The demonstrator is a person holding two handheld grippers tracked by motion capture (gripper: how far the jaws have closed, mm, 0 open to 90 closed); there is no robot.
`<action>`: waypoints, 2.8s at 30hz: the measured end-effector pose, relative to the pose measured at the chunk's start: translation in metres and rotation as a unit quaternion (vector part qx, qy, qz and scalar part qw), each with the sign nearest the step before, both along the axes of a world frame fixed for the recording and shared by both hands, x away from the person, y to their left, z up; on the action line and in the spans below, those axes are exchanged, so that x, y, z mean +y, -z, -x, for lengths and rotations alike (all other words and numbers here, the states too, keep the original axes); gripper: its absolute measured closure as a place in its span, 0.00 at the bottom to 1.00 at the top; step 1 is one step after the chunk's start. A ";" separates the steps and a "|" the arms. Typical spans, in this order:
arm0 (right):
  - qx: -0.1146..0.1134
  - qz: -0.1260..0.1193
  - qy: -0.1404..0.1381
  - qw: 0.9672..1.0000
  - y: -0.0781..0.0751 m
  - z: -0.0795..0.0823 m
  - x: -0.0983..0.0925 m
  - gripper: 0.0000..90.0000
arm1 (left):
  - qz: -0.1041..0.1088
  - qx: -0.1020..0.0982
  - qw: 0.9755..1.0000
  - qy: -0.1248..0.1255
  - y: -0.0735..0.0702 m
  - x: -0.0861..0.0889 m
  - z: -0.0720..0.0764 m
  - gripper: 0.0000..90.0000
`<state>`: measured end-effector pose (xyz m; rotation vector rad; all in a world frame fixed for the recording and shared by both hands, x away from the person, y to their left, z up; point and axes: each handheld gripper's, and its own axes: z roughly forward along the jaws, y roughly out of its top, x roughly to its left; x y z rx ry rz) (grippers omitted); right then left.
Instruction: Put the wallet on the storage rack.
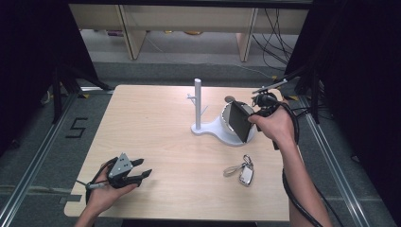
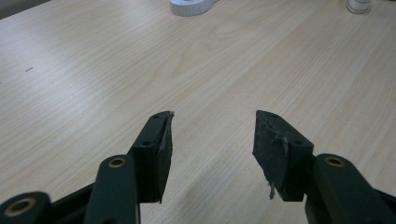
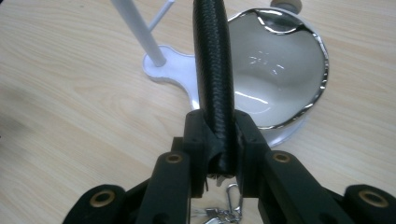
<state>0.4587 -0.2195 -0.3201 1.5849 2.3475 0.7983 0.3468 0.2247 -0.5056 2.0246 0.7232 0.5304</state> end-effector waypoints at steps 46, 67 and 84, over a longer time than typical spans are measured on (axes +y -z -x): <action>-0.082 0.069 -0.120 0.987 0.041 -0.057 -0.007 0.86 | 0.000 0.014 1.000 -0.003 0.008 0.000 -0.001 0.50; -0.113 0.067 -0.094 0.987 0.043 -0.057 -0.017 0.84 | -0.001 0.019 1.000 0.000 0.011 -0.002 -0.001 0.49; -0.114 0.064 -0.101 0.986 0.049 -0.057 -0.019 0.87 | -0.001 0.020 1.000 0.000 0.011 -0.003 -0.001 0.49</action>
